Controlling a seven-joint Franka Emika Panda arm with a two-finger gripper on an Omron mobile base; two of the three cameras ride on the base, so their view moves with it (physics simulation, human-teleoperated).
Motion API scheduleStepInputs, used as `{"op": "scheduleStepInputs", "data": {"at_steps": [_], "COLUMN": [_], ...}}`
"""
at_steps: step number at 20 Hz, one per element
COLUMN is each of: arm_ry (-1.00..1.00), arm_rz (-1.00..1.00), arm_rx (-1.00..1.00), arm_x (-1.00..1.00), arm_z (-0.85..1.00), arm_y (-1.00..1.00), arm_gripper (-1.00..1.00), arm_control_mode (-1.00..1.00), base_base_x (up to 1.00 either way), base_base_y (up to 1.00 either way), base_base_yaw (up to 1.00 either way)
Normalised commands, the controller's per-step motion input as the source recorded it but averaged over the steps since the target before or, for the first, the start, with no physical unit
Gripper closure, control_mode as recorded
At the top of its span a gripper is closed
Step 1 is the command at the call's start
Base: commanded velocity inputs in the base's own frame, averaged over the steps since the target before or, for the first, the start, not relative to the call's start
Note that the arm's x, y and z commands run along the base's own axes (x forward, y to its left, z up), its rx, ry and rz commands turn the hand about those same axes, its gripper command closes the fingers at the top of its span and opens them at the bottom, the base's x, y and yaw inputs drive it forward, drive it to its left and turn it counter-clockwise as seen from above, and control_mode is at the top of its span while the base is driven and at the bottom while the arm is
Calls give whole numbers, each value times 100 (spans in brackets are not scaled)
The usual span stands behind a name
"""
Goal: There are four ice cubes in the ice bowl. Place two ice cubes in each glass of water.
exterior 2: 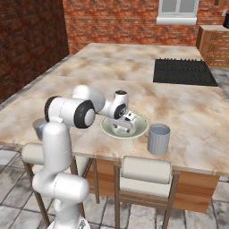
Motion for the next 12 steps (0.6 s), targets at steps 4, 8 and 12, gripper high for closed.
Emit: {"op": "scheduleStepInputs", "data": {"at_steps": [4, 8, 12], "arm_ry": [0, 0, 0], "arm_rz": [0, 0, 0], "arm_rx": [2, 0, 0], "arm_x": [25, 2, 3], "arm_z": [-11, -22, -24], "arm_y": [-17, -1, 0], "arm_gripper": [-100, -100, -100], "arm_control_mode": [-100, -100, -100], "base_base_x": [0, 0, 0], "base_base_y": [0, 0, 0], "base_base_yaw": [0, 0, 0]}}
